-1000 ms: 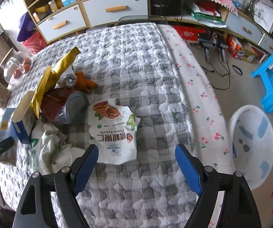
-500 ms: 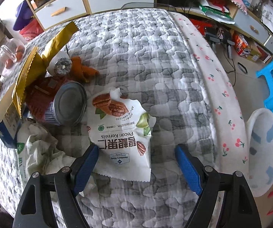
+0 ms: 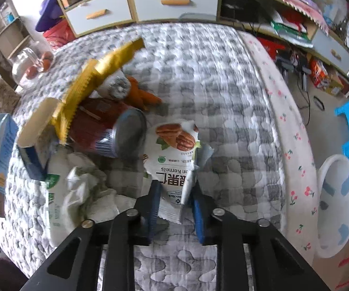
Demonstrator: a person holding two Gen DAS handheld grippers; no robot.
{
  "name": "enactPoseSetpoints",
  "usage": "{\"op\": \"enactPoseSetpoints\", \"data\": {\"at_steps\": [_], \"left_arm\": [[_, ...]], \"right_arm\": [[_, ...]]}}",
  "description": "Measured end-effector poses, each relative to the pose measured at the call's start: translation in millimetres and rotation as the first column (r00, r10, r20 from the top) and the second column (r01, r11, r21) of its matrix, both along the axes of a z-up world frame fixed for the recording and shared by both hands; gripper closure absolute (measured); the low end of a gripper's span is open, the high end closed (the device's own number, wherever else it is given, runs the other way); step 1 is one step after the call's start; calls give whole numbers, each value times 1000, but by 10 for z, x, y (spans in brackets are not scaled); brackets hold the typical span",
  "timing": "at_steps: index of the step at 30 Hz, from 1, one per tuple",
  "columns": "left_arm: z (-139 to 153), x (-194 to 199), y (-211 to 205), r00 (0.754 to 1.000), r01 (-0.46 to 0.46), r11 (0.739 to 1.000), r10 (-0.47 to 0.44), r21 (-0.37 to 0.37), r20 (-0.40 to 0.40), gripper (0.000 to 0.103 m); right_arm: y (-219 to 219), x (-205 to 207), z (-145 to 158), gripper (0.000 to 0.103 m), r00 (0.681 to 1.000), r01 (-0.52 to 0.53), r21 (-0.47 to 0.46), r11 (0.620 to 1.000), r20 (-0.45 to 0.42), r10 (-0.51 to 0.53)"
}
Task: Collect trash
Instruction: 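Grasp the pecan snack bag with the right gripper, then drop the snack bag into the bin with the right gripper while the left drops the carton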
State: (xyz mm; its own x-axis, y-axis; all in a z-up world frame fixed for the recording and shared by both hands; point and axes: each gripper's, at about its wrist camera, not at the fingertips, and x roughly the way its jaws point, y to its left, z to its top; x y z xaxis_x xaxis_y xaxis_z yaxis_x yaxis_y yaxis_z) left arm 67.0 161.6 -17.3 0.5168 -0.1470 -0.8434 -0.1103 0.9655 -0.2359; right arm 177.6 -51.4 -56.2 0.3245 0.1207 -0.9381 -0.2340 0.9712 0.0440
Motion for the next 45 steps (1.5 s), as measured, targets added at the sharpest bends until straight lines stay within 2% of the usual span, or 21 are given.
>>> {"op": "enactPoseSetpoints", "data": {"at_steps": [6, 18, 33, 45], "left_arm": [[65, -47, -100, 1000, 13, 1000, -13, -2, 25, 42], [154, -41, -374, 996, 61, 998, -61, 5, 64, 42], [171, -6, -877, 986, 146, 989, -147, 14, 80, 42], [140, 79, -1510, 966, 245, 969, -247, 31, 72, 42]], "right_arm": [[-16, -110, 188, 86, 999, -18, 29, 999, 46, 17], [-269, -313, 492, 88, 993, -3, 71, 997, 120, -5], [-913, -483, 727, 88, 979, 103, 141, 985, 158, -125], [-1772, -609, 754, 88, 946, 264, 153, 952, 152, -287]]}}
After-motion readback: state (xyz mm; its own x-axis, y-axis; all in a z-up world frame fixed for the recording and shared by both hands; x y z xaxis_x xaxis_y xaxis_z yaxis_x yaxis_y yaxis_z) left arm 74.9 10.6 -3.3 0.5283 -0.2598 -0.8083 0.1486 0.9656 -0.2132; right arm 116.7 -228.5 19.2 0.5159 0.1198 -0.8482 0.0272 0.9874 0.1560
